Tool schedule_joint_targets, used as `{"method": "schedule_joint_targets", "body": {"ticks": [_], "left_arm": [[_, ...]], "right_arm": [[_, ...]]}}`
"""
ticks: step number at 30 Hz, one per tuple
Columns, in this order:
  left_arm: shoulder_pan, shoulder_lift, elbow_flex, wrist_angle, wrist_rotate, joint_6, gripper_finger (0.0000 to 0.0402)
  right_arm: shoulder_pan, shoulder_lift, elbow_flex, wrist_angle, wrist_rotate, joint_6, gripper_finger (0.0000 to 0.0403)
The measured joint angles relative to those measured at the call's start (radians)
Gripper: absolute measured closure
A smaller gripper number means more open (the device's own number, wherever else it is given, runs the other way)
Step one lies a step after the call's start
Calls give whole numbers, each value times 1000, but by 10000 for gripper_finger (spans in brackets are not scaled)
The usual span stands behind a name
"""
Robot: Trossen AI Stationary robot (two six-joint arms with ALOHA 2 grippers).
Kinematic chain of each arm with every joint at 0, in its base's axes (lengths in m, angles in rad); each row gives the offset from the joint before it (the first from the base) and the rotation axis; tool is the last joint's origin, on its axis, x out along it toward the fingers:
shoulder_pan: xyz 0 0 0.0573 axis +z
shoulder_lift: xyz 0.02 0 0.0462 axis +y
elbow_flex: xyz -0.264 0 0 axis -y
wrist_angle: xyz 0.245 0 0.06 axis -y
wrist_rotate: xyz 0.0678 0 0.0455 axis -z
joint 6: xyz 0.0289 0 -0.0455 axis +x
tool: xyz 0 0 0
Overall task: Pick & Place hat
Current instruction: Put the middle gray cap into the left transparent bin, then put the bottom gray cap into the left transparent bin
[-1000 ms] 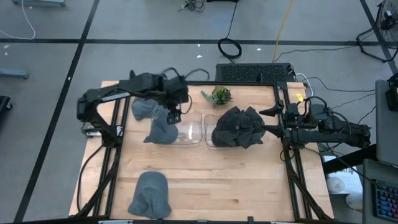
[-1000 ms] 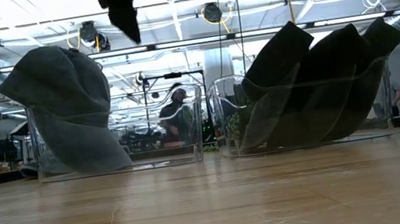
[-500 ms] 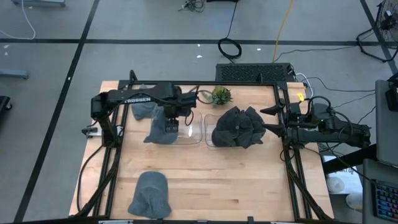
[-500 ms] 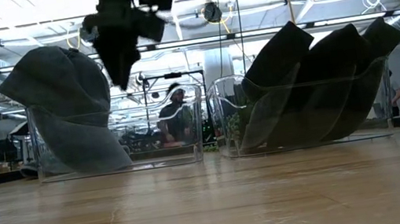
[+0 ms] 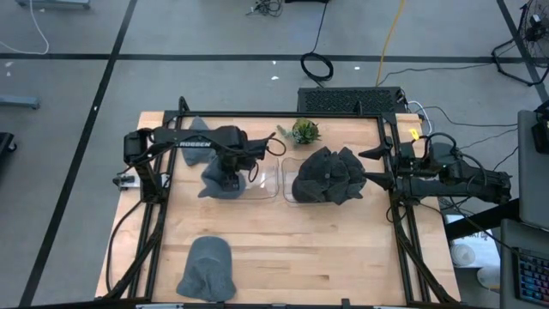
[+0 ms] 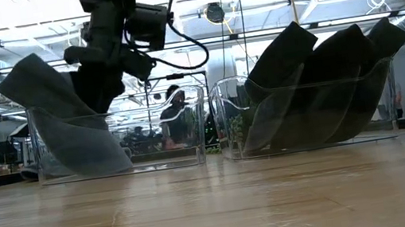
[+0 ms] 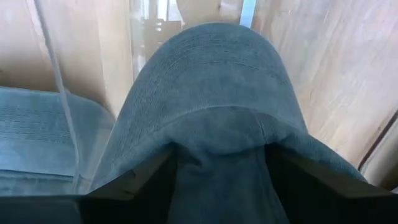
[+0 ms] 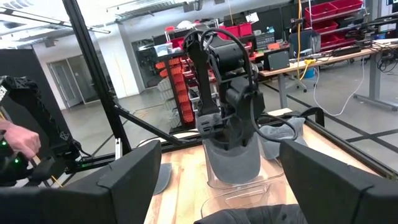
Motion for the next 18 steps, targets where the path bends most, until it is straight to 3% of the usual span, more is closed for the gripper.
{"method": "schedule_joint_targets", "body": {"ticks": [9, 14, 18], "left_arm": [[3, -33, 115, -37, 8, -32, 147], [1, -155, 195, -29, 18, -61, 147], [-5, -268, 220, -53, 0, -192, 147]], "right_arm": [[0, 0, 0, 0, -2, 16, 85], [0, 8, 0, 7, -1, 16, 85], [0, 31, -1, 19, -2, 23, 85]]}}
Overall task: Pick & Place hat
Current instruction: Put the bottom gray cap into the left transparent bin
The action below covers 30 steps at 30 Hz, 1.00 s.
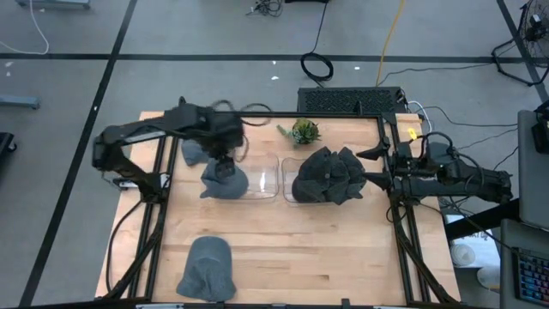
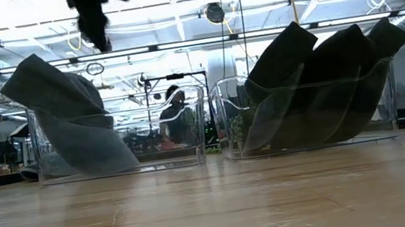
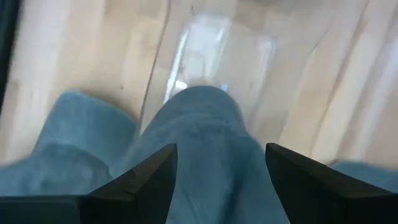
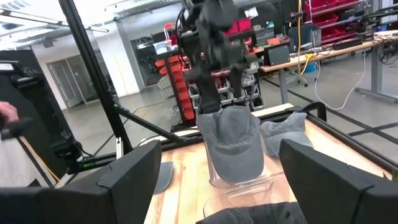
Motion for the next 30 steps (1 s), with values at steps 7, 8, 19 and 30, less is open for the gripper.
{"method": "schedule_joint_targets", "body": {"ticks": [7, 8, 19, 30], "left_arm": [[-28, -182, 2, -1, -19, -281, 147], [-32, -198, 2, -5, -17, -309, 147], [-82, -297, 2, -20, 178, -542, 147], [-249, -309, 2, -122, 375, -618, 147]], "right_arm": [[0, 45, 0, 84, 1, 0, 85], [0, 48, 0, 100, 1, -1, 85], [0, 56, 0, 209, 2, 71, 85], [0, 56, 0, 210, 1, 79, 85]]}}
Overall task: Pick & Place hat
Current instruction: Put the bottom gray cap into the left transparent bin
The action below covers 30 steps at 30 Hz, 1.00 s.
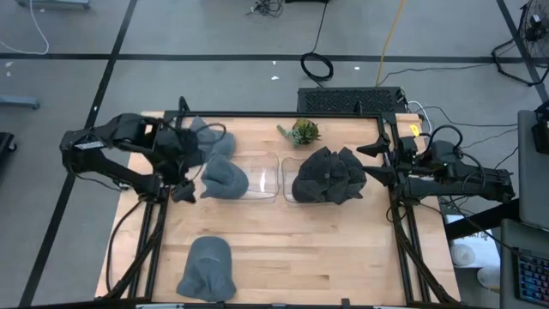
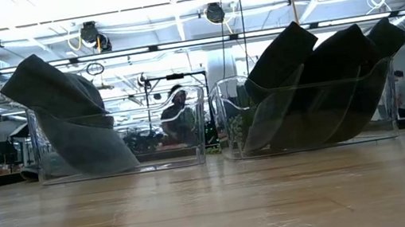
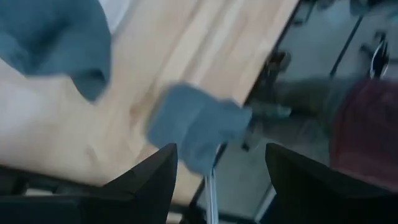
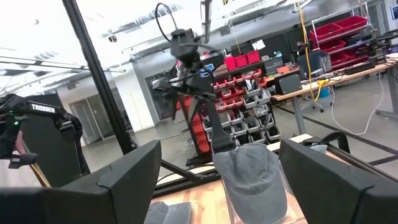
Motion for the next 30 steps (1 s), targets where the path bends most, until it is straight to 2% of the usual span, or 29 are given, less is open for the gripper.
{"method": "schedule_joint_targets", "body": {"ticks": [8, 16, 23, 30], "left_arm": [[-145, 13, -1, -38, -37, -76, 147], [-327, 63, -25, -35, -199, 34, 147], [-417, 94, -136, -22, -209, 14, 147], [-505, 97, -247, 130, -193, -93, 147]], "right_arm": [[0, 0, 0, 2, 0, 0, 85], [0, 0, 0, 2, -77, 1, 85], [0, 0, 0, 2, -84, 1, 85], [0, 0, 0, 1, -106, 1, 85]]}}
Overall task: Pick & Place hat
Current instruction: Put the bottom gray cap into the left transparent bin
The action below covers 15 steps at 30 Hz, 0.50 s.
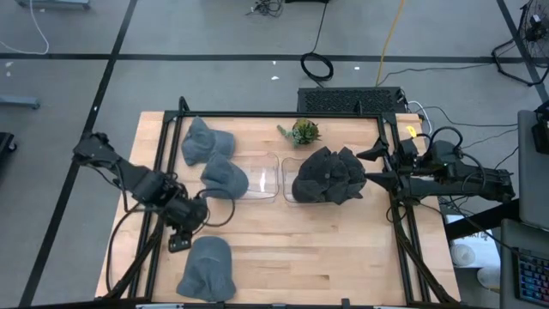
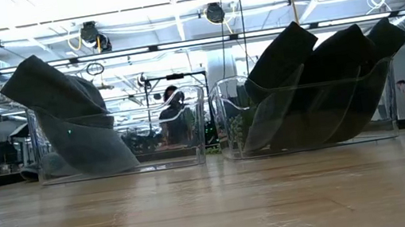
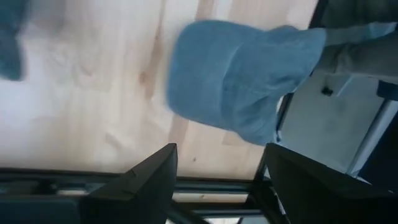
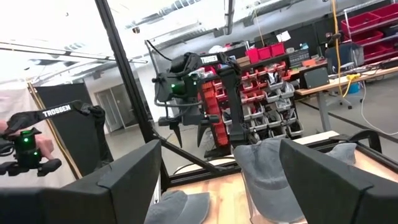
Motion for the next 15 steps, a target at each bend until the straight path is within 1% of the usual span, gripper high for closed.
{"method": "schedule_joint_targets", "body": {"ticks": [5, 9, 15], "left_arm": [[-64, 35, -48, 75, -23, -74, 147], [-96, 99, -55, 75, -38, -88, 147], [-105, 181, -55, 71, -133, -103, 147]], "right_arm": [[0, 0, 0, -6, -1, 0, 85], [0, 0, 0, -6, -1, -1, 85], [0, 0, 0, -6, -1, -4, 85]]}}
